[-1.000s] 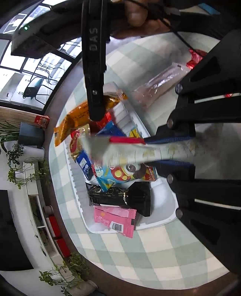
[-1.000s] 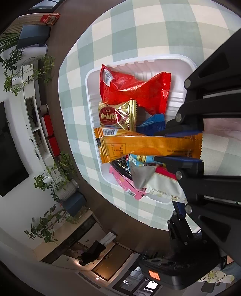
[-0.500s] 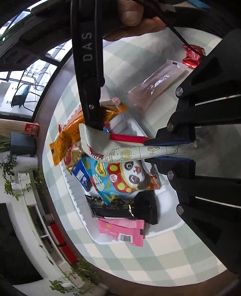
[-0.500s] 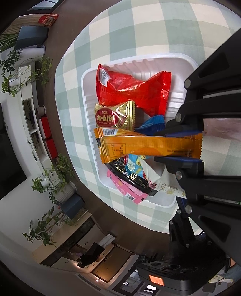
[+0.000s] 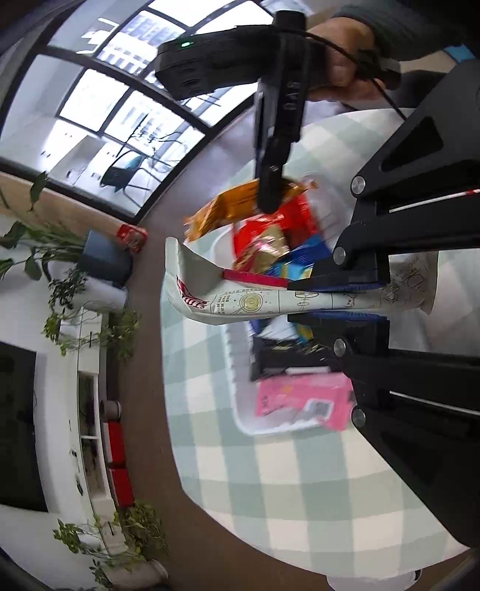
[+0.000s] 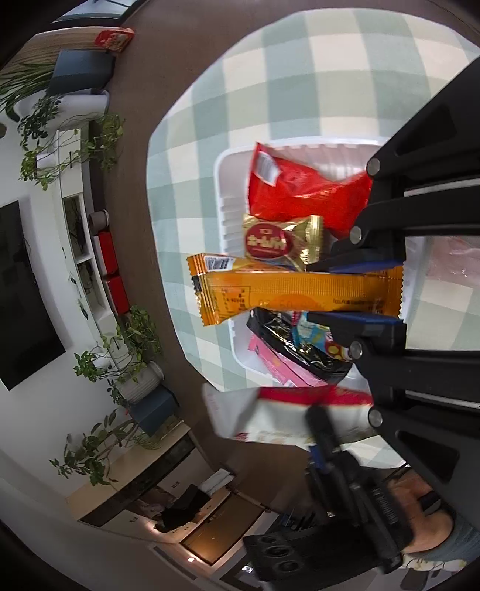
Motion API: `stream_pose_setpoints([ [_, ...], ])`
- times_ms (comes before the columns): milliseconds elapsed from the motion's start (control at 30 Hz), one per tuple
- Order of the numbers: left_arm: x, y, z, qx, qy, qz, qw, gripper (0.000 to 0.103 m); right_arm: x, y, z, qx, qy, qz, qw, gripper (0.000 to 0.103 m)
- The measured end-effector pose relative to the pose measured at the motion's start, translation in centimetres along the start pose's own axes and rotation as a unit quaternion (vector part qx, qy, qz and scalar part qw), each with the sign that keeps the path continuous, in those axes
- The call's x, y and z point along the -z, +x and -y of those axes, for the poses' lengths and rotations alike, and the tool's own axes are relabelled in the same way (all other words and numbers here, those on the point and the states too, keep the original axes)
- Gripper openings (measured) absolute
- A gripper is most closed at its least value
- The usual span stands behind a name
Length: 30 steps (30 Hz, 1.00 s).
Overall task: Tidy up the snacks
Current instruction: 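Carry the white-red packet and orange bar into the tray and release both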
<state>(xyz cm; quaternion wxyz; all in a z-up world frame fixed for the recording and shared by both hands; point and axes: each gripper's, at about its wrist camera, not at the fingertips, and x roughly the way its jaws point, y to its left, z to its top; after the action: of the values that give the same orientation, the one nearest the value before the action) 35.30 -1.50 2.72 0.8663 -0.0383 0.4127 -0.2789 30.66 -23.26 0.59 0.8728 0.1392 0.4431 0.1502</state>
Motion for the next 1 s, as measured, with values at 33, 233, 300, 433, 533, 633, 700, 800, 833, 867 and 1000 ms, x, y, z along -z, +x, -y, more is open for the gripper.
stream_pose_setpoints([
  [33,-0.8,0.1,-0.6,0.007,-0.013,0.002,0.9999,0.007,-0.5,0.0,-0.1,0.004,-0.002,-0.002,1.0,0.02],
  [233,-3.1,2.1,-1.6,0.013,-0.024,-0.023,0.9993,0.007,-3.4,1.5,0.0,0.016,0.0,-0.023,1.0,0.02],
  [300,-3.2,3.5,-2.1,0.017,-0.036,-0.034,0.9986,0.007,-3.6,2.7,-0.1,0.018,0.0,-0.036,0.999,0.02],
  [433,-2.7,5.6,-2.6,-0.001,-0.049,-0.044,0.9978,0.007,-3.1,5.3,-0.7,0.016,-0.005,-0.064,0.998,0.02],
  [533,-2.2,6.9,-2.9,-0.015,-0.054,-0.053,0.997,0.007,-2.7,6.9,-0.8,0.028,-0.009,-0.082,0.996,0.02],
  [633,-1.7,8.5,-3.3,-0.03,-0.055,-0.068,0.9957,0.009,-2.7,8.0,-0.5,0.037,-0.005,-0.087,0.995,0.02],
  [700,-1.2,9.3,-3.4,-0.038,-0.054,-0.073,0.9952,0.01,-2.5,8.5,-0.5,0.045,-0.009,-0.091,0.995,0.02],
  [800,-0.9,9.9,-3.4,-0.04,-0.058,-0.069,0.9951,0.011,-2.1,9.0,-0.5,0.051,-0.012,-0.091,0.994,0.02],
  [833,-0.8,10.3,-3.4,-0.042,-0.054,-0.07,0.9952,0.011,-2.1,9.1,-0.4,0.051,-0.011,-0.09,0.995,0.021],
  [867,-0.6,10.6,-3.2,-0.047,-0.047,-0.073,0.9951,0.011,-2.0,9.2,-0.4,0.051,-0.013,-0.089,0.995,0.021],
  [1000,-0.1,11.0,-3.1,-0.048,-0.053,-0.065,0.9954,0.011,-2.0,9.4,-0.6,0.062,-0.029,-0.088,0.994,0.021],
])
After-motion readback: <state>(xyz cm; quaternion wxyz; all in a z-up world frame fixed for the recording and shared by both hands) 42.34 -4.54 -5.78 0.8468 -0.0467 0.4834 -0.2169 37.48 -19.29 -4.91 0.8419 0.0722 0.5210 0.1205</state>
